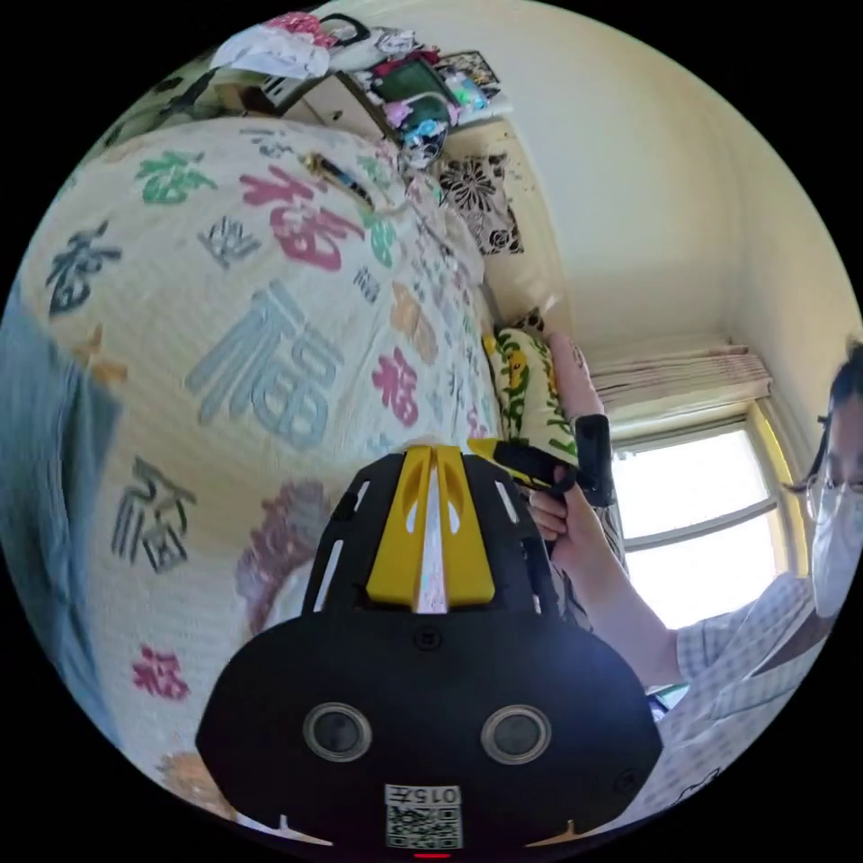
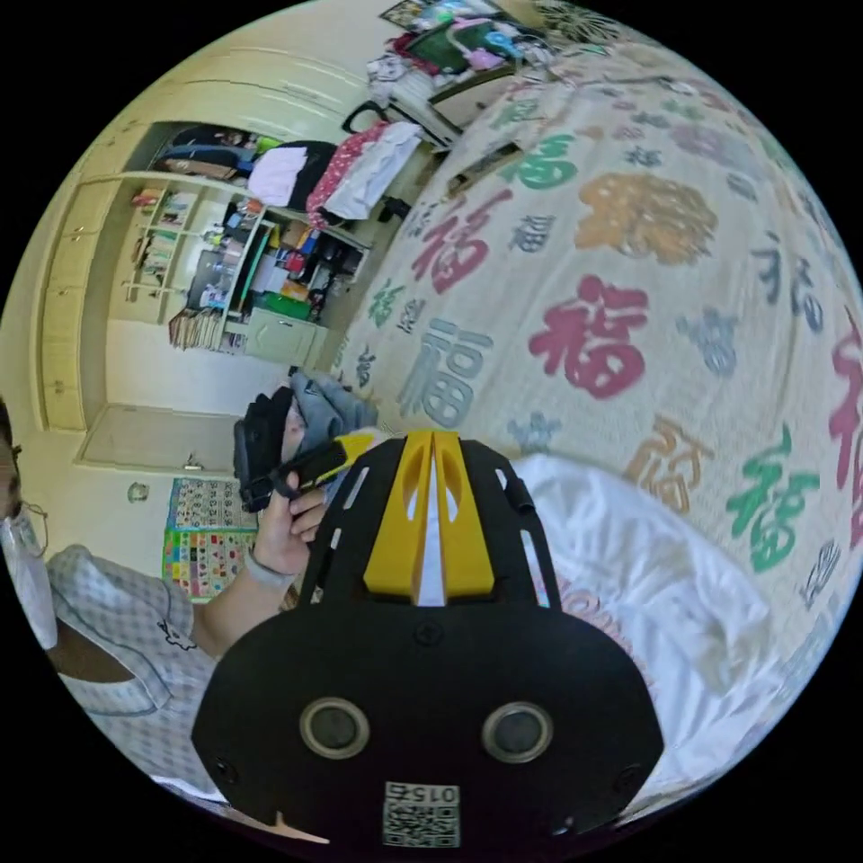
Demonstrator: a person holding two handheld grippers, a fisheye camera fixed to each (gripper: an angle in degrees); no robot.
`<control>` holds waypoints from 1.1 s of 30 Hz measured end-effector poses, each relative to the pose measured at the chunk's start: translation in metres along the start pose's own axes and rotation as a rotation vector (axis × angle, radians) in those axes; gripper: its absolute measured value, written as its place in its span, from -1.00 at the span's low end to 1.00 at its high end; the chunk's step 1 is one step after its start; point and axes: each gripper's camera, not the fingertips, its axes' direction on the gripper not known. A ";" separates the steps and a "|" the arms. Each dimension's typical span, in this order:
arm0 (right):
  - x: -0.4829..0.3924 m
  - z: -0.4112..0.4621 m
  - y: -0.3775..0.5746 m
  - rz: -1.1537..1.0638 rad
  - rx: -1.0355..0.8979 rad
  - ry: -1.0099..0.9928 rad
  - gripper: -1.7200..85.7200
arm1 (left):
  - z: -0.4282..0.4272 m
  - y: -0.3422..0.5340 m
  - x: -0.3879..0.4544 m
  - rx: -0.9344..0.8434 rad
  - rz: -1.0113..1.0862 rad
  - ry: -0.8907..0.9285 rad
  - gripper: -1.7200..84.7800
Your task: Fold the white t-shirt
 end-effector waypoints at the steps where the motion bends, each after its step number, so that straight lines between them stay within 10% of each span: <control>1: -0.005 0.004 -0.008 -0.018 -0.002 0.010 -0.95 | -0.004 -0.012 0.003 0.000 0.015 -0.015 -0.96; 17: -0.044 0.162 -0.160 -0.080 -0.235 0.533 -0.74 | -0.100 -0.067 0.045 -0.190 -0.007 -0.238 -0.71; 21: -0.040 0.192 -0.184 -0.068 -0.353 0.259 -0.87 | -0.100 -0.074 0.058 -0.149 -0.029 -0.263 -0.88; 33: -0.141 0.252 -0.270 -0.468 -0.503 0.509 -0.97 | -0.147 -0.097 0.109 -0.074 0.006 -0.375 -0.89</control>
